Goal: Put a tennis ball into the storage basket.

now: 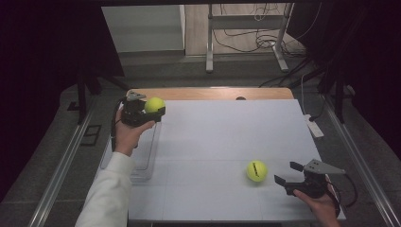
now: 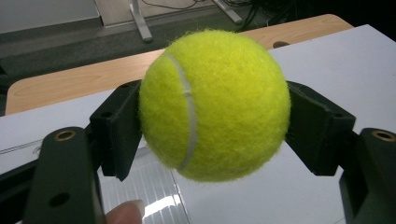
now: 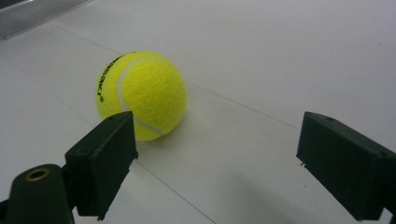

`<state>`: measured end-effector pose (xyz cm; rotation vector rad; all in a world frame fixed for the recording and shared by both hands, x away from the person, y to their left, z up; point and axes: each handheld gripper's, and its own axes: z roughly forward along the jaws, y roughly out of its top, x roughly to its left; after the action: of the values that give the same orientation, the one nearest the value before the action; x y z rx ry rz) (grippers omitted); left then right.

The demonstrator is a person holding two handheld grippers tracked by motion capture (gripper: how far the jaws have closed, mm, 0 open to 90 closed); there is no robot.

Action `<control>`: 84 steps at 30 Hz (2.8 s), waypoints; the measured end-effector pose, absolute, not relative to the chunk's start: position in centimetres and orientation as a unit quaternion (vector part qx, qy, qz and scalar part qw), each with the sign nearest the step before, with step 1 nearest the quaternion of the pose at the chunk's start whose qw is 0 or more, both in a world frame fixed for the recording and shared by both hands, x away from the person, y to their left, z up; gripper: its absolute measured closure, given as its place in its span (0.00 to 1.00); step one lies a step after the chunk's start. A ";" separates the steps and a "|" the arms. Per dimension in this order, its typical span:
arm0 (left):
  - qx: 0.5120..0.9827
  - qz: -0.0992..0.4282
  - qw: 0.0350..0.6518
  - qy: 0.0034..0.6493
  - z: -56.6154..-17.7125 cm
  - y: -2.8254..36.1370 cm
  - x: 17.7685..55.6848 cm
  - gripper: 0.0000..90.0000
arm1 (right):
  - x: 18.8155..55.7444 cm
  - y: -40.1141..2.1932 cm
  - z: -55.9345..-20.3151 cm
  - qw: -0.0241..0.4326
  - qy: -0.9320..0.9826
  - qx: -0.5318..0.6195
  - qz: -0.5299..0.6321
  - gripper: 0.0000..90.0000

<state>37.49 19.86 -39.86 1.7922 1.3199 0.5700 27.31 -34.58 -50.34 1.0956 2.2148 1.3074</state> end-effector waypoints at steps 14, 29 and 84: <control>0.706 0.231 0.402 0.535 -40.0 21.2 37.5 0.30 | 27.3 -34.6 -50.4 0.172 0.781 0.386 0.460 0.13; 0.699 0.235 0.386 0.554 -40.5 22.9 37.8 0.30 | 27.3 -34.6 -50.4 0.172 0.781 0.386 0.460 0.13; 0.682 0.228 0.316 0.619 -44.4 27.3 40.4 0.30 | 27.4 -34.6 -50.5 0.170 0.782 0.388 0.457 0.14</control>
<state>40.37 27.27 -44.37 1.7972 1.6292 0.5999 27.37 -34.56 -50.50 1.1018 2.2228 1.2993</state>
